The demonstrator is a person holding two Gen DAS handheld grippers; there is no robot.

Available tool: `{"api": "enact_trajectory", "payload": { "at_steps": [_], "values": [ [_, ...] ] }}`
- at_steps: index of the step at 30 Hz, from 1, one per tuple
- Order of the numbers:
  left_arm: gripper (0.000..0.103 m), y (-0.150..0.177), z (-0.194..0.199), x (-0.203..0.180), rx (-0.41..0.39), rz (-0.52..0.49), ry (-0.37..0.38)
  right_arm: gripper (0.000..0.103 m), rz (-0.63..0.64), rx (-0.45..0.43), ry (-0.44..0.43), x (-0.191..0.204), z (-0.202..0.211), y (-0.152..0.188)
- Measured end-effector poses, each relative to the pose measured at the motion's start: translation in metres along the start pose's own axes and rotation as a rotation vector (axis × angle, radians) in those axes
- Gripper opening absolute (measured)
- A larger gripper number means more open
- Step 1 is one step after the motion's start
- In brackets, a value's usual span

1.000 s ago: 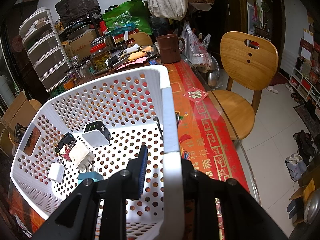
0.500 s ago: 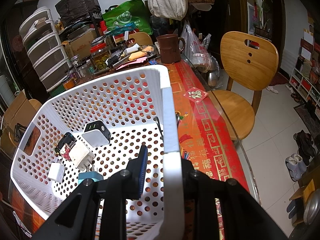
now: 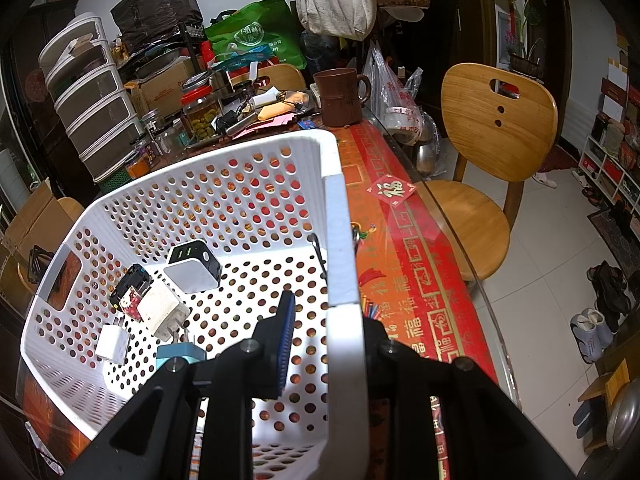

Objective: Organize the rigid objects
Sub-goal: 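Carry the metal rod into the basket and open the left tool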

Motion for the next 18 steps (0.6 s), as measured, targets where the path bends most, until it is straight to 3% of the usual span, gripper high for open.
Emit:
{"api": "enact_trajectory", "payload": {
  "at_steps": [4,9,14,18],
  "values": [
    [0.005,-0.012,0.015,-0.027,-0.033,-0.029,0.054,0.024,-0.001,0.0,0.0,0.0,0.0,0.0],
    [0.005,-0.025,0.025,-0.083,-0.022,-0.104,0.216,0.024,0.0,0.0,0.0,0.0,0.0,0.0],
    [0.005,-0.023,0.005,-0.14,0.109,-0.192,0.383,0.024,0.001,0.0,0.0,0.0,0.0,0.0],
    [0.006,-0.008,-0.02,-0.161,0.233,-0.19,0.5,0.024,0.001,0.001,0.0,0.0,0.0,0.0]
  ]
}}
Point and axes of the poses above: each gripper's, at about its wrist camera, not at the fingertips, and z roughly against the way its jaws point, x to its left, y to its underside, the point moved 1 cm from there along -z, roughly the way its jaws point, and after that the axes turned 1 degree about -x, right-handed, at the moved point
